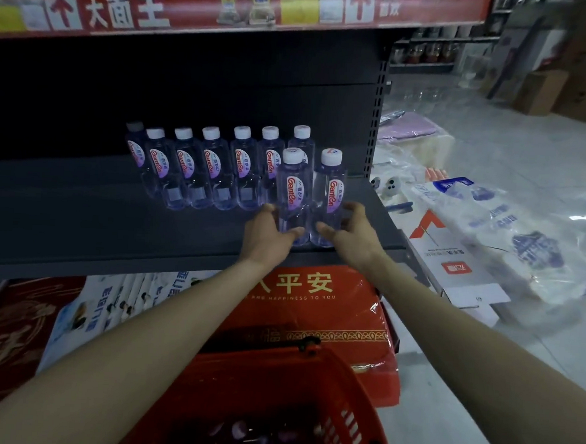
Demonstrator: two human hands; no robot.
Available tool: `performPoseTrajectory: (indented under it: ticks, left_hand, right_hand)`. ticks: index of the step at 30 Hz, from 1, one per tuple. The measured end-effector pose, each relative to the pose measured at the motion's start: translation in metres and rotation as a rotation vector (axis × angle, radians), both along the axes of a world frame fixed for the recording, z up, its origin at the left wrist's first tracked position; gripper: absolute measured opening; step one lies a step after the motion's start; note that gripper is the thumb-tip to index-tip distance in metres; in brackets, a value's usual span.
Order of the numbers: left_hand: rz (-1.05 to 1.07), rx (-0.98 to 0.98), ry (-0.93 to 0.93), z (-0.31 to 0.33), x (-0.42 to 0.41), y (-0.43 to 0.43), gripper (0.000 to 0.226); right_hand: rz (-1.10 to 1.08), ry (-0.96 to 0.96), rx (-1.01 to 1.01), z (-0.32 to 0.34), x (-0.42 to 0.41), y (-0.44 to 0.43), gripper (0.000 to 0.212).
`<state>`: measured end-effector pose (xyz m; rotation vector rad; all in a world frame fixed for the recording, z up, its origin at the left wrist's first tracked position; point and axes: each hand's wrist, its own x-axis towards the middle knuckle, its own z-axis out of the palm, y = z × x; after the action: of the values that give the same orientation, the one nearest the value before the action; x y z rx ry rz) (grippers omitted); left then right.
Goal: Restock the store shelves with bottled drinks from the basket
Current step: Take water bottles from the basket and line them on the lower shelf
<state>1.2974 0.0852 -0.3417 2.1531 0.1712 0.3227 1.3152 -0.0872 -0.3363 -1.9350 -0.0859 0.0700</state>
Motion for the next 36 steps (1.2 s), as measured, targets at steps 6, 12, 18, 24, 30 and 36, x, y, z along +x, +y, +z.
performPoseTrajectory:
  ticks: [6,12,18,24,30,36]
  left_hand:
    - [0.038,0.025,-0.042,-0.009,0.006,-0.007,0.033]
    - [0.021,0.020,-0.053,-0.020,0.027,-0.029,0.034]
    - [-0.028,0.009,-0.056,-0.021,0.061,-0.059,0.037]
    - [-0.005,-0.104,-0.078,-0.025,0.085,-0.067,0.051]
    - [0.001,-0.118,-0.148,-0.029,0.095,-0.060,0.049]
    - [0.095,-0.111,-0.146,-0.033,0.104,-0.064,0.042]
  right_hand:
    - [-0.090,-0.126,-0.266,-0.010,0.007,-0.005,0.052]
    - [-0.158,-0.143,-0.418,-0.010,0.022,-0.025,0.055]
    - [-0.237,-0.132,-0.481,-0.008,0.035,-0.050,0.050]
    - [-0.249,-0.149,-0.517,-0.007,0.050,-0.058,0.053]
    - [-0.252,-0.173,-0.503,-0.013,0.068,-0.057,0.051]
    - [-0.297,-0.190,-0.499,-0.021,0.090,-0.050,0.055]
